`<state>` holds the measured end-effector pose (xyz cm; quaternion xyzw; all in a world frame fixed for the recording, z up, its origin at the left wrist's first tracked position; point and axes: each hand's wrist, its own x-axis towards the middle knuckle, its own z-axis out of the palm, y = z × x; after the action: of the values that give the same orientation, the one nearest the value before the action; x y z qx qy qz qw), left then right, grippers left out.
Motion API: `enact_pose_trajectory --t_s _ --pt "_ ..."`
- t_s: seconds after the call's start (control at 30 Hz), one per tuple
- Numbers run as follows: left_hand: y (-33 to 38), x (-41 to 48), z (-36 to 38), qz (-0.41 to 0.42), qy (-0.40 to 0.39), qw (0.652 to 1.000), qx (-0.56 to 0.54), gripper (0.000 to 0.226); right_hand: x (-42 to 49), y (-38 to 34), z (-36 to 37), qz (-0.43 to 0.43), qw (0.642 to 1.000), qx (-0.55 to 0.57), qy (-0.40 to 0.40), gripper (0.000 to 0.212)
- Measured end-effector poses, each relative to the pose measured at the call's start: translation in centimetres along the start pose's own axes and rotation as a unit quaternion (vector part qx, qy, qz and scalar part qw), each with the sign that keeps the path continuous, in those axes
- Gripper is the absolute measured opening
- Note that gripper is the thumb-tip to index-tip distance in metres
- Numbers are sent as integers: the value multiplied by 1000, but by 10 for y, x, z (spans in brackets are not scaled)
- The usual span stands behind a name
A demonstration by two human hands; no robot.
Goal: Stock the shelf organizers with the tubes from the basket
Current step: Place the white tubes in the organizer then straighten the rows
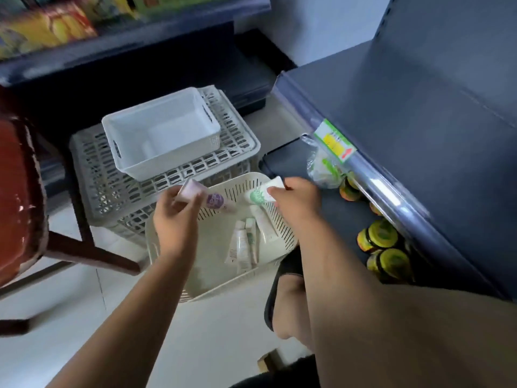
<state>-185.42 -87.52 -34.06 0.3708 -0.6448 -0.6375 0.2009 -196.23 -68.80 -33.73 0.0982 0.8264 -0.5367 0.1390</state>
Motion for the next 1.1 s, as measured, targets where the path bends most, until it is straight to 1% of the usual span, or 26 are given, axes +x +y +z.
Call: enact_pose_trajectory --t_s 0.1,0.2,0.33,0.47,0.63,0.7,0.77,0.9,0.97,1.1 --pt "37 -14 8 37 -50 997 -44 28 -22 -54 -31 -98 994 19 40 9" --pt "77 -30 15 77 -100 990 -62 22 -52 -97 -71 -191 979 9 72 11" --pt "136 -56 35 156 -163 971 -75 23 -96 -120 -128 -262 953 59 137 12" --pt "193 -87 69 245 -271 927 -82 19 -139 -123 -196 -300 930 85 195 27" --pt "237 -147 129 333 -367 863 -100 19 -198 -111 -285 -305 898 73 308 27" --pt "245 -179 152 340 -399 843 -123 18 -218 -98 -319 -284 890 61 353 23" --pt "249 -212 176 325 -433 826 -159 17 -231 -80 -348 -261 871 55 413 21" --pt "247 -274 218 286 -488 799 -205 18 -251 -35 -379 -246 813 93 520 23" --pt "243 -302 242 272 -515 787 -207 19 -259 -13 -387 -237 785 91 564 21" --pt "237 -347 292 250 -557 768 -194 19 -268 13 -402 -209 748 82 625 21"
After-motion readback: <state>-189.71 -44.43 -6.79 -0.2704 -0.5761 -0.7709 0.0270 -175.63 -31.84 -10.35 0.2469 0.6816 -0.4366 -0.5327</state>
